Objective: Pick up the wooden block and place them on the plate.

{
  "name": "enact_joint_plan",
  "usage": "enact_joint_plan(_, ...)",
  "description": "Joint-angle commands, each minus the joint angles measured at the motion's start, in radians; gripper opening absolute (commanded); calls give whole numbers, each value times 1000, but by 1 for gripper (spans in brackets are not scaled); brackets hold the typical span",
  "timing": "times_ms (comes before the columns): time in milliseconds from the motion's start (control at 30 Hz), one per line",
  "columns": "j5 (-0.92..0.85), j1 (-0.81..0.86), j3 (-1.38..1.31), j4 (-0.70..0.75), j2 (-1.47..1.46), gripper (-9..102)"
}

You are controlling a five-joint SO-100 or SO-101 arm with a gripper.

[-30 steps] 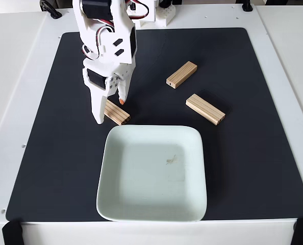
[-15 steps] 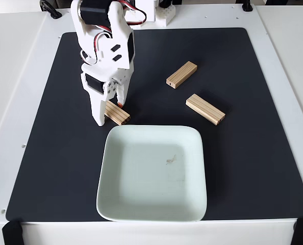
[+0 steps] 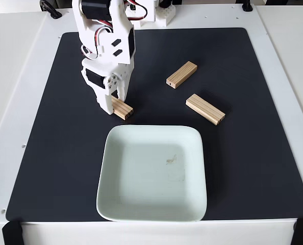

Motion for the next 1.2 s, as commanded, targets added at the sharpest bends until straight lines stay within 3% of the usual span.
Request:
enact_joint_plan(0,-8,-38,124,-5,255,0)
enact_joint_plan(233,-138,-133,336,-21,664,0)
enact_joint_plan(467,-310,-161,350,-328,747,0)
enact_joint_plan(733,-402,-222,104,-554,414,0)
enact_joint_plan(1167,-466,-212,-661,-546,-308,0)
